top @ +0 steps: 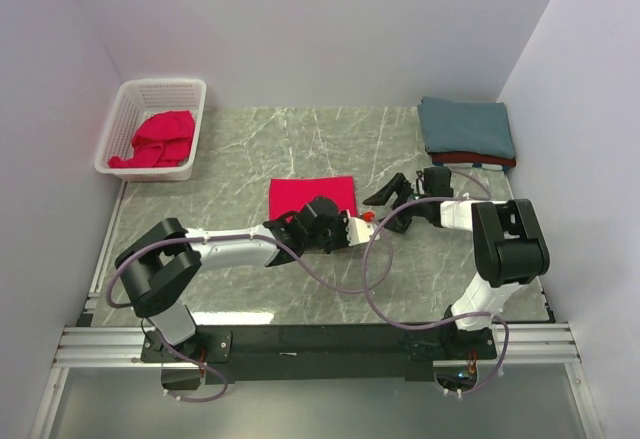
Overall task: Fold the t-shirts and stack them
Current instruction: Fold the tshirt, then neatly place the folded tshirt to the corner
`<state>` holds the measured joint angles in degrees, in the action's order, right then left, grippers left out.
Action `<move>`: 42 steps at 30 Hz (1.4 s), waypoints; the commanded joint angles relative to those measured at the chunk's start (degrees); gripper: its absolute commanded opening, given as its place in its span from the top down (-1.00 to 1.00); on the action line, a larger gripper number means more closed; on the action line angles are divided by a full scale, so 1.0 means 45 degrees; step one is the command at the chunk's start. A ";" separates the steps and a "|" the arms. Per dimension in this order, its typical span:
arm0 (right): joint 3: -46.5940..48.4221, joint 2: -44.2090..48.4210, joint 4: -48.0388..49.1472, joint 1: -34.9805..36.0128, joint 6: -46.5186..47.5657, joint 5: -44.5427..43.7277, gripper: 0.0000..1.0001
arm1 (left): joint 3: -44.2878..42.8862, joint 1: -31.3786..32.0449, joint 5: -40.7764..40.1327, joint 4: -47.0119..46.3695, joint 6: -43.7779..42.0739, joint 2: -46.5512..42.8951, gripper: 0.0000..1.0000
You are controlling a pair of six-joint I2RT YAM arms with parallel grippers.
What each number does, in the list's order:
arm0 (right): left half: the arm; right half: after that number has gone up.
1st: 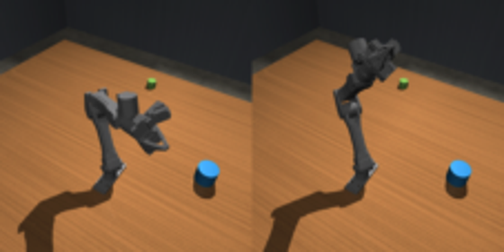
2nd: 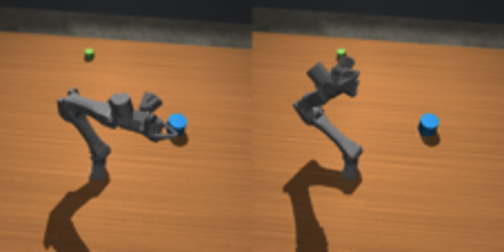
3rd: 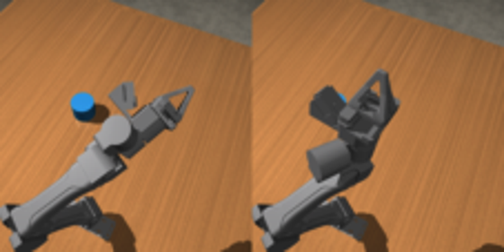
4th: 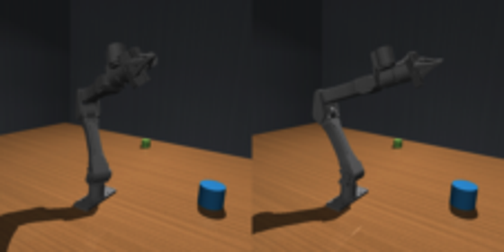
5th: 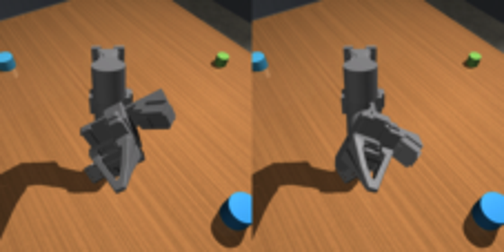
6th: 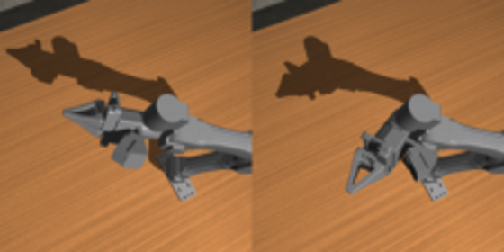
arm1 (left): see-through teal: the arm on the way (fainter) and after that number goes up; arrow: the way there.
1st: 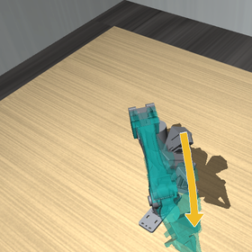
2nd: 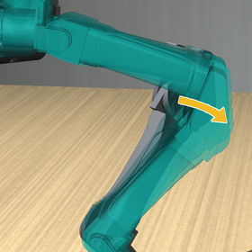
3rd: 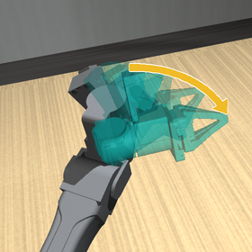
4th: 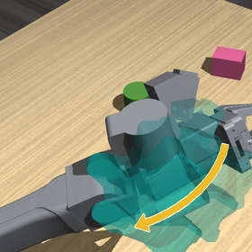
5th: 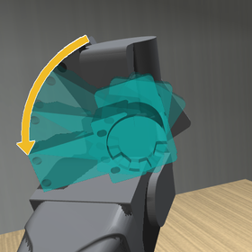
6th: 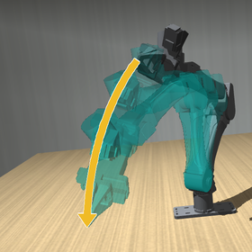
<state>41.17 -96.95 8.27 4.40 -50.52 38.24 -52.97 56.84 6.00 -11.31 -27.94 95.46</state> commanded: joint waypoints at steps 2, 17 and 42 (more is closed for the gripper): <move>-0.0144 -0.0526 0.1538 0.0660 -0.1347 0.0350 -0.75 | -0.0494 -0.0014 0.0932 0.0267 0.0526 -0.0783 0.99; -0.0574 -0.0898 0.2733 0.2497 -0.3674 -0.2753 0.24 | -0.1118 -0.0248 0.1049 0.0443 0.1053 -0.0490 0.99; 0.0695 -0.2519 0.2166 0.2771 -0.4144 -0.3966 0.14 | -0.0358 -0.0072 0.0581 -0.0142 -0.0040 0.0680 0.01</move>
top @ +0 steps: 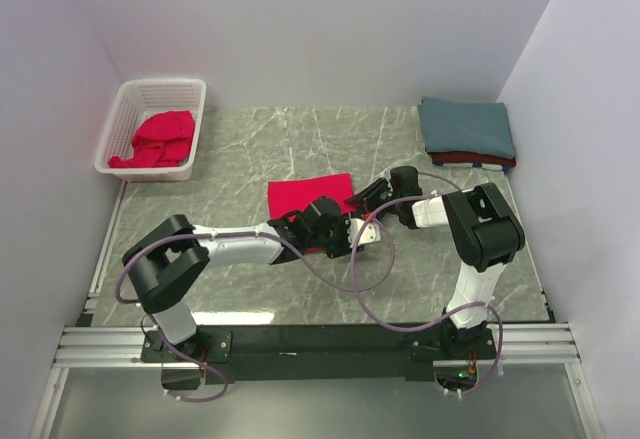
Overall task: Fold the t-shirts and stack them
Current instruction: Neatly place the folded tshirt to the corner
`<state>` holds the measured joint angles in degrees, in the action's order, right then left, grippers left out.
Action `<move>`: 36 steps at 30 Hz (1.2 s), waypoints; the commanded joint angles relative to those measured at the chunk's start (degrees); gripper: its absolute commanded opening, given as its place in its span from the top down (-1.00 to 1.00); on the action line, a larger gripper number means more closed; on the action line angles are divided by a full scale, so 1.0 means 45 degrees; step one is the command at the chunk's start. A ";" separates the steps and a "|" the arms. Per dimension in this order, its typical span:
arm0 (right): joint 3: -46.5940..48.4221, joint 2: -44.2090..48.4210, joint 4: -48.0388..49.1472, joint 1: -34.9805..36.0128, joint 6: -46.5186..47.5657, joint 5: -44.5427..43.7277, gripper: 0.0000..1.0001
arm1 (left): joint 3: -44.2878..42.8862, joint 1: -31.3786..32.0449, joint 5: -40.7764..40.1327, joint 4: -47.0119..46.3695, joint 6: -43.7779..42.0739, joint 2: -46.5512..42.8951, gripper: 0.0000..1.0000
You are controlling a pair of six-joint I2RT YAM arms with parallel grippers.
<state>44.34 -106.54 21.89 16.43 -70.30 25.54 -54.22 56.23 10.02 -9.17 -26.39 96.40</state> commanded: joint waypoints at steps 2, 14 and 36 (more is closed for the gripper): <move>-0.0028 -0.0387 -0.0899 0.0119 0.0271 -0.1125 0.14 | -0.0139 0.0083 -0.0216 -0.0774 -0.0580 0.0705 0.02; 0.0011 -0.0484 -0.1153 0.0061 0.0252 -0.1008 0.13 | -0.0315 0.0200 -0.0254 -0.1576 -0.1342 0.2112 0.05; 0.0343 -0.1011 -0.0490 0.0178 0.0096 -0.0598 -0.37 | -0.0998 -0.0386 0.1171 -0.0678 -0.0016 0.0551 0.99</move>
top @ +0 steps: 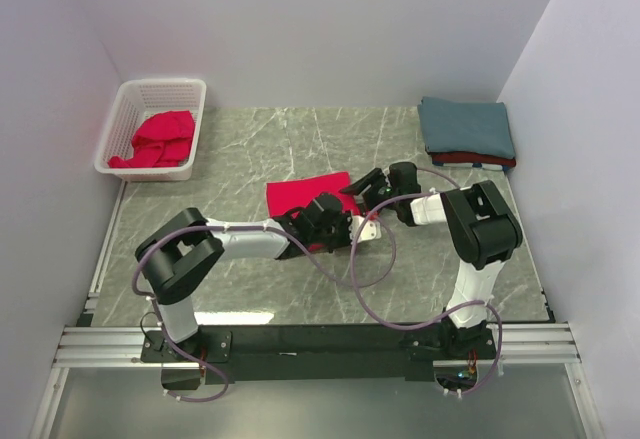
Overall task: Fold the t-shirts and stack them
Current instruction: Neatly place the folded tshirt to the corner
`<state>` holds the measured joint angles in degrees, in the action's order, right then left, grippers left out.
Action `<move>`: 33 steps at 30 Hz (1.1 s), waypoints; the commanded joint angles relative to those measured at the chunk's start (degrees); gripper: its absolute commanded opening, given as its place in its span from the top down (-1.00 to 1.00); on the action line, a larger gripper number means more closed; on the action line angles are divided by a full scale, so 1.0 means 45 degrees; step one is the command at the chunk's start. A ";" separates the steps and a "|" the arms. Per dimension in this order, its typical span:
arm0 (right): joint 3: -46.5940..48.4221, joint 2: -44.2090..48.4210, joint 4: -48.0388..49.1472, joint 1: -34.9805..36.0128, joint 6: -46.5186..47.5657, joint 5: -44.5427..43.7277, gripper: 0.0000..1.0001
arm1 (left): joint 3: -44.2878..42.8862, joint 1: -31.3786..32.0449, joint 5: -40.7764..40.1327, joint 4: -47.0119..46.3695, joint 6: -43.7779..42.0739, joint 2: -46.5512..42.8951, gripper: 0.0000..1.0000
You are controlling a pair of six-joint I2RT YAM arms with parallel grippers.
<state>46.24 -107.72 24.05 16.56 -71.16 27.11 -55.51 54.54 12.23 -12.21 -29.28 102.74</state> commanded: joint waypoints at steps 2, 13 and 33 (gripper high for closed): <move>-0.0080 -0.0808 -0.0893 0.0207 0.0207 -0.0889 -0.37 | -0.0829 -0.0031 0.0681 0.0153 0.0802 -0.0858 0.99; 0.0135 -0.1159 -0.0560 0.0422 -0.0086 -0.0908 0.08 | -0.0908 -0.0051 0.0817 0.0056 0.0979 -0.0917 0.99; 0.6108 -0.0357 -0.7179 -0.0786 1.0125 -0.2198 1.00 | 0.0537 -0.3057 0.1347 0.5192 0.3202 -0.5504 -0.67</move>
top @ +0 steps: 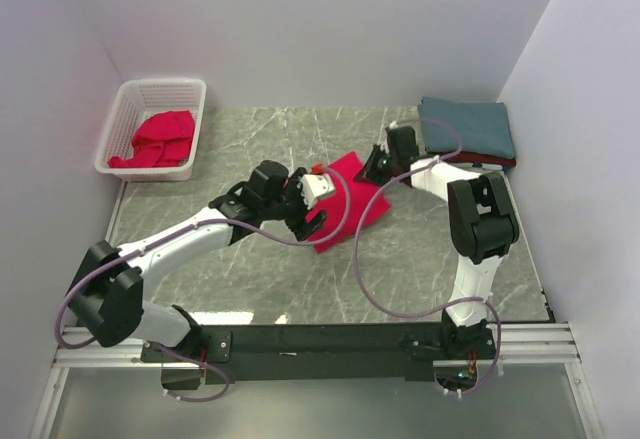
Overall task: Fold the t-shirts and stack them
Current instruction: Neatly place the folded tshirt to the corner
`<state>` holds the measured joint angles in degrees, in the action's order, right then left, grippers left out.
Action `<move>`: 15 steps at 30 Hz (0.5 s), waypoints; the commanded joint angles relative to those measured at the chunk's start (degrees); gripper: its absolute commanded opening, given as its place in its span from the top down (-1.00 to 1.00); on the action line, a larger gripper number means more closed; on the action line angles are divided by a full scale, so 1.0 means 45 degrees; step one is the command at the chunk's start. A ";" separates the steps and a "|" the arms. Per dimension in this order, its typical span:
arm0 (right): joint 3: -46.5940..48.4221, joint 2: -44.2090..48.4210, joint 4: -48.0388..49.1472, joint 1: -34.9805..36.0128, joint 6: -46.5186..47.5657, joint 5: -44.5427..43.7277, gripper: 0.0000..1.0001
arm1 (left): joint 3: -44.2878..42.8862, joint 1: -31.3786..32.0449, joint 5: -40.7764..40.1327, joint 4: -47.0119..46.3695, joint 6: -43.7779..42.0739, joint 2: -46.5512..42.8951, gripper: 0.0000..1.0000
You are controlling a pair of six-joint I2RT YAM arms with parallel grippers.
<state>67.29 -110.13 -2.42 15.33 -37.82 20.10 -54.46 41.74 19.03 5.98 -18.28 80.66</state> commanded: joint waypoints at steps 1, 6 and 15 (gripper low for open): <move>0.2208 0.0021 -0.1570 -0.0633 0.3108 -0.0793 1.00 | 0.0324 -0.0289 -0.0301 0.1268 0.0878 -0.0717 -0.78; 0.4341 -0.1151 -0.2782 -0.1355 0.5433 -0.1263 1.00 | 0.0188 -0.0329 -0.0693 0.1893 0.1250 -0.1011 -0.99; 0.8326 -0.2539 -0.3936 -0.2235 0.8287 -0.2472 1.00 | 0.0108 -0.0388 -0.0928 0.2071 0.1738 -0.0796 -0.99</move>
<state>99.02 -121.51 -19.09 5.61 -7.49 12.38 -53.45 40.29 15.20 15.66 -12.27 78.08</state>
